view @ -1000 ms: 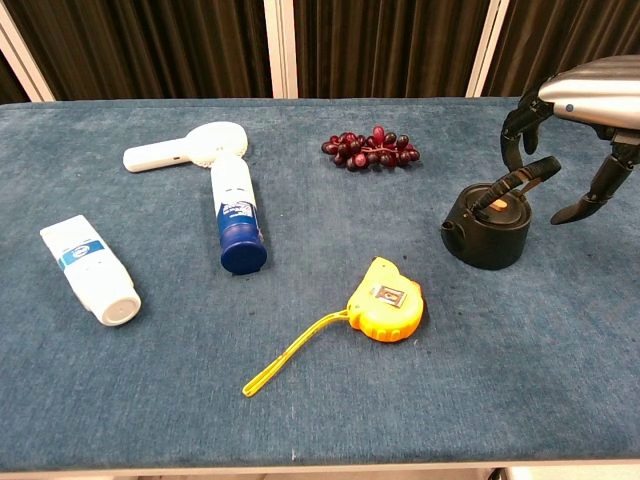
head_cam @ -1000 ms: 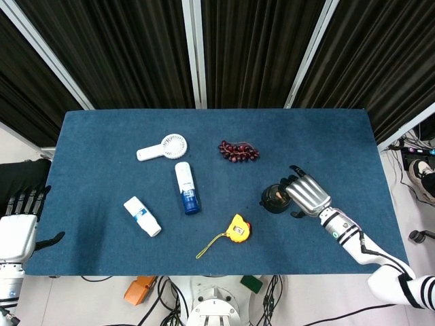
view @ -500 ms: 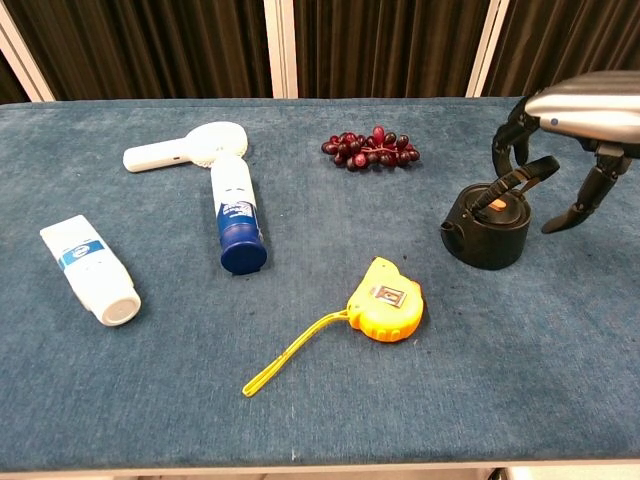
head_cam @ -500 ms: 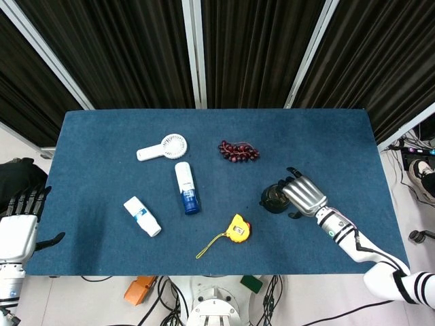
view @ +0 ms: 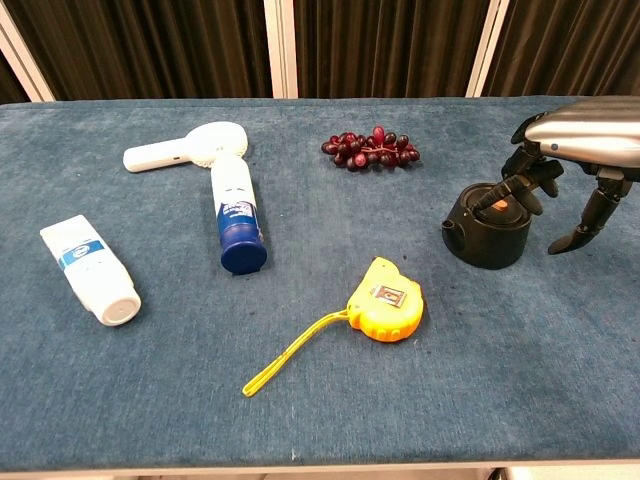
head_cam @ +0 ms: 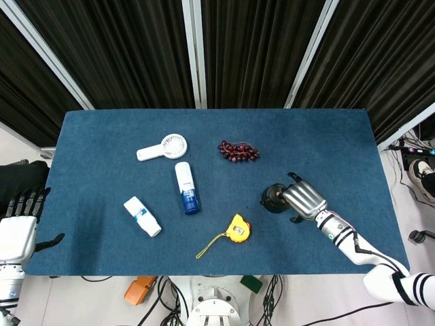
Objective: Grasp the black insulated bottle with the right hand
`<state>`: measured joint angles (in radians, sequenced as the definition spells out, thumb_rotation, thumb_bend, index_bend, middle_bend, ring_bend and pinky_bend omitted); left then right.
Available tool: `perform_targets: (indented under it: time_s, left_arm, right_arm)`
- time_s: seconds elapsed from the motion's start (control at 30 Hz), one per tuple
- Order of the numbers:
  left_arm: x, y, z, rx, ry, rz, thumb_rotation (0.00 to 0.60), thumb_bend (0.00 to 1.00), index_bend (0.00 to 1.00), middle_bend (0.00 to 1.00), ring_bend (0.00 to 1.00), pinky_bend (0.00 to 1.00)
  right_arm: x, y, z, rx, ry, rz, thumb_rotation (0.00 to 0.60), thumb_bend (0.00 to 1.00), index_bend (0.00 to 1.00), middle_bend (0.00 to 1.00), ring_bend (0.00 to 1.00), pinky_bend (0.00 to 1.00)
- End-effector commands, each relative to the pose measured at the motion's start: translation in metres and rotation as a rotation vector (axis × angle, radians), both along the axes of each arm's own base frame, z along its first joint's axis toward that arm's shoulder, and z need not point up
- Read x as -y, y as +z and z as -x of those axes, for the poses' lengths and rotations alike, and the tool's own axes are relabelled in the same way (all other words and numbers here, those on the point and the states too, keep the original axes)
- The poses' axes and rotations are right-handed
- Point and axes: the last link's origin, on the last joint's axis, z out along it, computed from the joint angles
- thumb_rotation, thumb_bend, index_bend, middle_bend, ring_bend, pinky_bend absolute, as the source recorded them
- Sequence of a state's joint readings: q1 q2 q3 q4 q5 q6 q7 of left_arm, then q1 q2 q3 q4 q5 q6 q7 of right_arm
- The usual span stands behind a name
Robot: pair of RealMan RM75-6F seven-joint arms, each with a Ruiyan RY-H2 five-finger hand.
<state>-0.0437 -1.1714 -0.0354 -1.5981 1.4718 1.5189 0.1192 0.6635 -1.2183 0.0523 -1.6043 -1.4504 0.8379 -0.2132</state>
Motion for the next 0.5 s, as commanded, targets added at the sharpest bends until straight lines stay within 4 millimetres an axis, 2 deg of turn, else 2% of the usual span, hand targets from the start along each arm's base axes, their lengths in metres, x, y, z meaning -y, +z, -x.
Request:
perform_targets:
  time_s: [0.03,0.5]
  left_arm:
    - [0.0002,-0.0003,0.0006,0.002,0.002,0.001,0.6,0.06,0.0,0.02,0.0,0.0]
    - [0.0006,-0.0016,0.002,0.007,0.005,0.004,0.6,0.06,0.0,0.02,0.0,0.0]
  right_arm:
    - [-0.0007,-0.0002,0.0016,-0.007,-0.004,-0.001,0.6,0.13,0.72,0.59,0.61,0.17]
    - [-0.0013,-0.0081,0.0089,-0.02,-0.046,-0.028,0.6,0.13,0.79,0.64,0.67,0.18]
